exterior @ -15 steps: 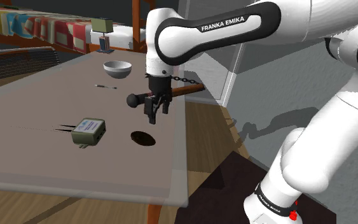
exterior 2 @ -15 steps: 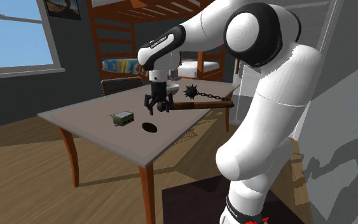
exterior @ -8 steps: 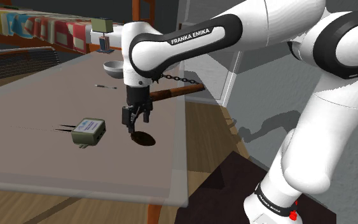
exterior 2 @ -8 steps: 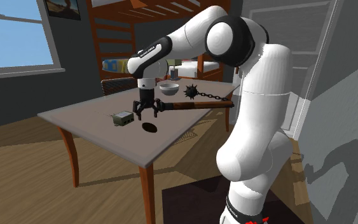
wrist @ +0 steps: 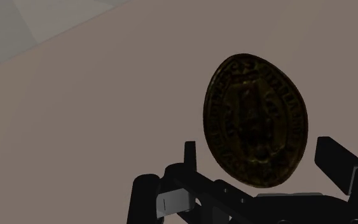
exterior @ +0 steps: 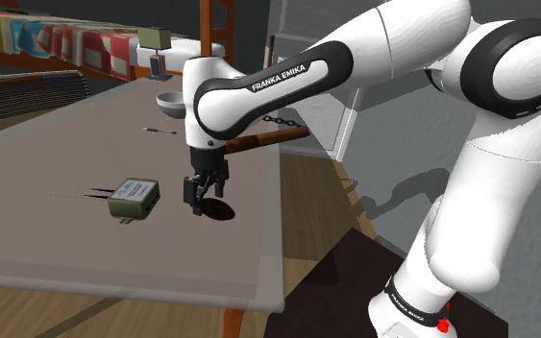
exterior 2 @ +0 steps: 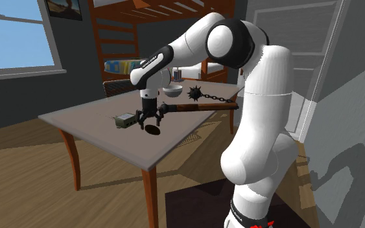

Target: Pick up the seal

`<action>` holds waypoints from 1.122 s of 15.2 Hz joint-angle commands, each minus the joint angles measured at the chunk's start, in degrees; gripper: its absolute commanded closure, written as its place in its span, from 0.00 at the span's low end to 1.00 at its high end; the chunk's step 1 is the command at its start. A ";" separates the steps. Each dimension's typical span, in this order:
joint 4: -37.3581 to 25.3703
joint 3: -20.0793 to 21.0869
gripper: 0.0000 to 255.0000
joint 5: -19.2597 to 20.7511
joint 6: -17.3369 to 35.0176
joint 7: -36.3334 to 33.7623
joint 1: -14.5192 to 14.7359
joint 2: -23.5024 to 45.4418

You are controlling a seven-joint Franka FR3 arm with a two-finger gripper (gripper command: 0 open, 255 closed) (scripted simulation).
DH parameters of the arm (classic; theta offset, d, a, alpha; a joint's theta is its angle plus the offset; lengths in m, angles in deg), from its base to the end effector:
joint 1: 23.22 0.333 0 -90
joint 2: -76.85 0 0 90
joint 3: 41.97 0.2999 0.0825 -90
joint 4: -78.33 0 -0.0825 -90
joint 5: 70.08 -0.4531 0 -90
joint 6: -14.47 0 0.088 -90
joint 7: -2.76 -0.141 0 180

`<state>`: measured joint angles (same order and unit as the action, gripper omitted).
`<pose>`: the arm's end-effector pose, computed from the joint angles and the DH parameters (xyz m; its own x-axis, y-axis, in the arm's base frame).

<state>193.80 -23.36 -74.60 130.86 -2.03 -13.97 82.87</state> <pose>0.5436 0.2948 0.3118 0.9287 0.3588 -0.0939 0.3507 -0.9319 -0.0932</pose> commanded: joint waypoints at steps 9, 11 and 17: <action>-0.08 -0.03 1.00 0.08 0.16 0.03 -0.02 0.22; -0.44 -0.01 1.00 -0.03 -0.57 0.01 -0.03 -0.17; -3.26 -0.02 1.00 -0.43 -4.95 -0.01 -0.17 -1.81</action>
<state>191.10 -23.41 -74.98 126.65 -1.96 -14.16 81.25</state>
